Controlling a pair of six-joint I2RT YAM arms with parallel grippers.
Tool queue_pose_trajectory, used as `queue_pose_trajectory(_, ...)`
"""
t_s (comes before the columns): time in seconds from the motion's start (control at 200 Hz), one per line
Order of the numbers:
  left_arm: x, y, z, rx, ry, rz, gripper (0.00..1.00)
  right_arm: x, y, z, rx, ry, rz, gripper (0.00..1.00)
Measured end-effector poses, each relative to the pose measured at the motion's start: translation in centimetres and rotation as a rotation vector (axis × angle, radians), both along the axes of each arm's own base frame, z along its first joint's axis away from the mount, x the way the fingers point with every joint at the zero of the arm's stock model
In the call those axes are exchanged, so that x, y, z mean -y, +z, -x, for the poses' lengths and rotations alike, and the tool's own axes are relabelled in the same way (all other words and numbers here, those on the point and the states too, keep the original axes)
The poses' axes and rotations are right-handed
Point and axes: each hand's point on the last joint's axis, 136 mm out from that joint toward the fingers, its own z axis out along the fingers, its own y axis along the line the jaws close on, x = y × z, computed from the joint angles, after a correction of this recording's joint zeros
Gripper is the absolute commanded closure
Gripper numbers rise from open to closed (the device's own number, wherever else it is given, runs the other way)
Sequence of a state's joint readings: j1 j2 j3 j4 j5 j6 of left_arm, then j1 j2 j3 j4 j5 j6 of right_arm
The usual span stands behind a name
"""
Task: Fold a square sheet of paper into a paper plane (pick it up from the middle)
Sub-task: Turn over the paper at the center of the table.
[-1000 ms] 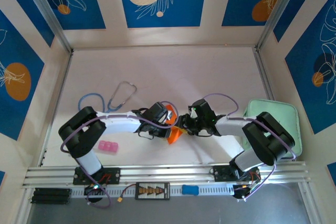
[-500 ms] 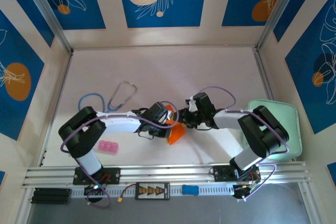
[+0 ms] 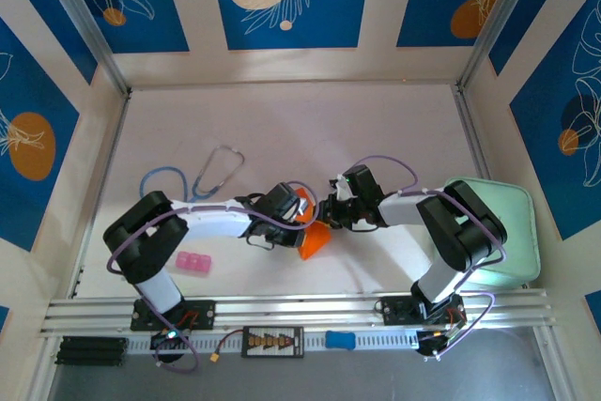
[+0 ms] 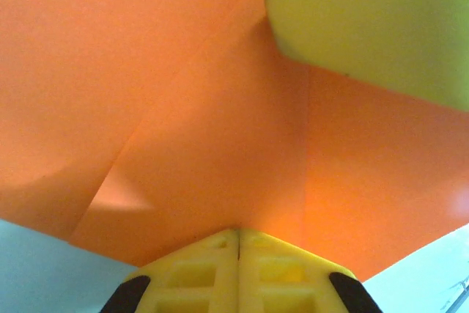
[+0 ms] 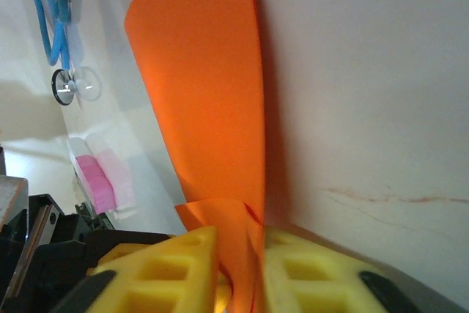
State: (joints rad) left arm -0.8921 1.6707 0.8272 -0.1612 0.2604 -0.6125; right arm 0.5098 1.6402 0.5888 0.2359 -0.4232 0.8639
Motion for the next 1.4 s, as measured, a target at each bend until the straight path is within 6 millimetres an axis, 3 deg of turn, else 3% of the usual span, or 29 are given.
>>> queue_pose_trajectory(0.115, -0.1, 0.8, 0.1, 0.001, 0.006, 0.007, 0.92, 0.1, 0.1, -0.1, 0.003, -0.001, -0.007, 0.91)
queue_pose_trajectory(0.25, -0.1, 3.3, -0.3, 0.048, 0.026, 0.045, 0.8, 0.5, 0.8, -0.2, 0.023, -0.012, 0.007, 0.93)
queue_pose_trajectory(0.565, -2.5, 10.1, -2.6, 0.267, 0.153, 0.096, 0.62, 3.3, 6.8, -1.3, 0.242, -0.074, 0.213, 0.94)
queue_pose_trajectory(0.73, -5.2, 10.7, -3.3, 0.323, 0.254, 0.071, 0.58, 4.8, 11.0, -2.6, 0.39, -0.104, 0.439, 0.94)
queue_pose_trajectory(0.855, -7.6, 10.6, -3.5, 0.347, 0.33, 0.032, 0.56, 7.0, 12.2, -3.4, 0.435, -0.133, 0.656, 0.94)
queue_pose_trajectory(0.99, -10.3, 11.5, -3.7, 0.386, 0.43, 0.0, 0.54, 9.0, 11.6, -4.5, 0.43, -0.129, 0.94, 0.95)
queue_pose_trajectory(1.095, -12.9, 12.5, -3.9, 0.428, 0.528, -0.03, 0.53, 9.0, 10.4, -4.9, 0.444, -0.073, 1.132, 0.95)
queue_pose_trajectory(1.195, -15.7, 13.5, -3.7, 0.47, 0.63, -0.059, 0.53, 7.4, 9.0, -4.7, 0.475, 0.015, 1.258, 0.94)
queue_pose_trajectory(1.4, -20.6, 15.8, -2.8, 0.565, 0.792, -0.068, 0.51, 1.5, 5.3, -3.4, 0.512, 0.187, 1.334, 0.87)
